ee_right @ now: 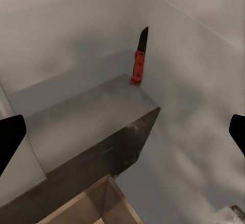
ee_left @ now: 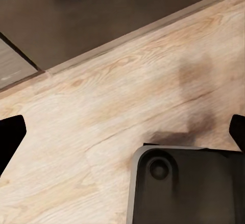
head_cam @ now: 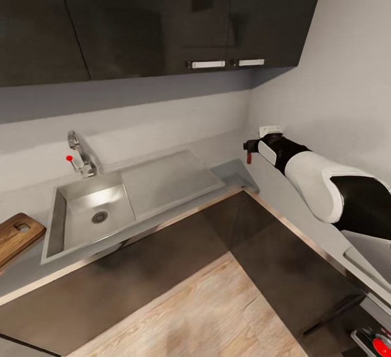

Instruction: In the kitchen, take the Vidalia onion out of the sink, dice it on the chopping board with the paring knife, put the diced onion into the bowl on the countertop, then place both the paring knife and the chopping board into the sink.

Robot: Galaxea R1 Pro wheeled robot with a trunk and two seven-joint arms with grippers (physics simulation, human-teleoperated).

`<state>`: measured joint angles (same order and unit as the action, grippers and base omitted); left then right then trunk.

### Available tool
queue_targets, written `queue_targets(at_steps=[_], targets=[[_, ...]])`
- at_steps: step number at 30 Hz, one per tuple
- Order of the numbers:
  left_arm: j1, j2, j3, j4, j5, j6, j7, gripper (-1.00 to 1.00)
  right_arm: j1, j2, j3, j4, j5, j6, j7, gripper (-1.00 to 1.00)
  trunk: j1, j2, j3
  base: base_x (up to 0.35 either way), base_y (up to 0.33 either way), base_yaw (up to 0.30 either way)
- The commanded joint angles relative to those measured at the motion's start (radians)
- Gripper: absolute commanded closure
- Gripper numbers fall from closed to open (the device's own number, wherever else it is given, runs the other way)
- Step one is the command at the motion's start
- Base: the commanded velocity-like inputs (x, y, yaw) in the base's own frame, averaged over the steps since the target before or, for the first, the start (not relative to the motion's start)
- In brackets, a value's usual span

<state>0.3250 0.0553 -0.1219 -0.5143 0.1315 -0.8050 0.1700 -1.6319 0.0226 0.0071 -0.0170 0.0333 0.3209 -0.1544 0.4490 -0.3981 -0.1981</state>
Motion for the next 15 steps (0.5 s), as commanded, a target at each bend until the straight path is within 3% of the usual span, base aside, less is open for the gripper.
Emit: queue_targets(at_steps=[1, 15], targets=[[0.000, 0.001, -0.008, -0.002, 0.010, -0.001, 0.004, -1.00, 0.002, 0.000, 0.001, -0.002, 0.004, 0.006, -0.002, -1.00, 0.001, -0.002, -0.002, 0.240, 0.000, 0.000], [0.000, 0.001, -0.008, -0.001, 0.010, -0.001, 0.003, -1.00, 0.026, 0.002, 0.001, -0.003, 0.001, 0.004, -0.002, -1.00, 0.001, -0.002, -0.002, 0.306, 0.000, 0.000]])
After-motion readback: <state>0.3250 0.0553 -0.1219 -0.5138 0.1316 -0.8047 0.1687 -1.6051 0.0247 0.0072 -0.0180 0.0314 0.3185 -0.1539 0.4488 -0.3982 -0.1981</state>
